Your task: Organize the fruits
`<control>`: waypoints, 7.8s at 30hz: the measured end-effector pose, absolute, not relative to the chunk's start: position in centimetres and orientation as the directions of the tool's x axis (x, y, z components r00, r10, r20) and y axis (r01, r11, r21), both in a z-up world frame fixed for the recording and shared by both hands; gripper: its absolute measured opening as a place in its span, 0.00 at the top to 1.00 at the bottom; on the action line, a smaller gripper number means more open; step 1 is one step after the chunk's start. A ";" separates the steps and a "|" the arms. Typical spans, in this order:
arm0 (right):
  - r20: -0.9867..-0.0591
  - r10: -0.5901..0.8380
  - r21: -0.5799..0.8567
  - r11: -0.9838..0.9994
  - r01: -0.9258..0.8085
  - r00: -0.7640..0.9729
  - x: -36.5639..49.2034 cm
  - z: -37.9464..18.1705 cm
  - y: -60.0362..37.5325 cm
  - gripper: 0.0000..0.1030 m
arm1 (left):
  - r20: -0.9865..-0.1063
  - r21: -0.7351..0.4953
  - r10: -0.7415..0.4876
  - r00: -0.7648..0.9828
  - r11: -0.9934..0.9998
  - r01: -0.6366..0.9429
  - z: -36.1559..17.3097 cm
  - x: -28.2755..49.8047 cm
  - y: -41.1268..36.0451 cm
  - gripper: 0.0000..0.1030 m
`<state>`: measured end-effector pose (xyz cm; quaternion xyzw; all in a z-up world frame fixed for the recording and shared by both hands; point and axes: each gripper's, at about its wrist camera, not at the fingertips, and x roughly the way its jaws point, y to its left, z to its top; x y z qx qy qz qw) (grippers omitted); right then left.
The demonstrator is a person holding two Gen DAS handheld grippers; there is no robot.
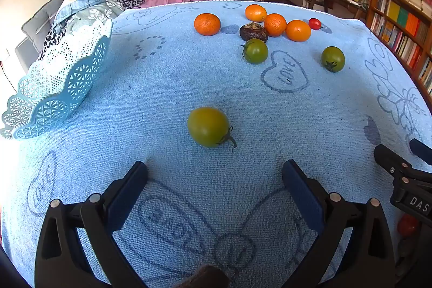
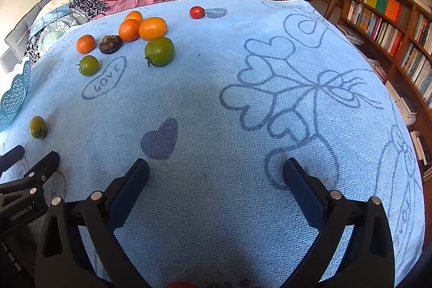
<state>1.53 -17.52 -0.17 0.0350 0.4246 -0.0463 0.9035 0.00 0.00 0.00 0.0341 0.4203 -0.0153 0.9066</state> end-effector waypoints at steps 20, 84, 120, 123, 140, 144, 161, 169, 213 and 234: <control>-0.772 -0.053 0.025 0.993 0.113 0.634 1.6 -0.2 -17.5 0.02 | -0.765 0.058 0.013 0.644 0.997 0.048 0.0 -0.1 0.0 0.05; -0.725 0.106 0.123 0.992 -0.024 0.681 -6.8 2.7 -17.5 0.02 | -0.693 0.008 -0.072 0.717 0.994 0.108 4.0 -4.0 4.5 0.07; -0.767 0.156 0.120 0.988 -0.100 0.623 -6.7 1.7 -15.4 0.71 | -0.764 -0.070 -0.164 0.625 0.983 0.172 2.2 1.5 3.2 0.63; -0.761 0.170 0.128 0.985 -0.111 0.626 -6.2 1.9 -14.8 0.71 | -0.757 -0.080 -0.184 0.627 0.978 0.192 2.1 1.3 3.0 0.70; -0.716 0.245 0.164 0.969 -0.184 0.654 -3.0 4.5 -10.2 0.71 | -0.672 -0.041 -0.095 0.734 0.995 0.092 5.9 -0.7 7.1 0.70; -0.700 0.263 0.158 0.964 -0.214 0.664 -2.2 5.6 -8.5 0.71 | -0.642 -0.050 -0.070 0.763 0.998 0.049 7.4 -1.2 9.4 0.70; -0.645 0.401 0.201 0.910 -0.362 0.650 4.4 9.4 2.5 0.71 | -0.633 -0.078 0.084 0.770 0.982 -0.171 8.8 -0.8 21.5 0.69; -0.626 0.457 0.217 0.880 -0.422 0.631 7.2 10.4 7.9 0.71 | -0.622 -0.136 0.120 0.774 0.957 -0.258 9.3 -1.1 25.3 0.25; -0.637 0.237 0.230 0.967 -0.112 0.733 8.5 8.5 -4.9 0.21 | -0.553 -0.043 0.160 0.818 0.975 -0.219 11.8 -2.1 21.1 0.06; -0.704 0.040 0.120 0.991 0.063 0.709 12.0 3.8 -14.4 0.23 | -0.580 0.069 0.077 0.811 0.997 -0.045 11.5 1.5 9.8 0.06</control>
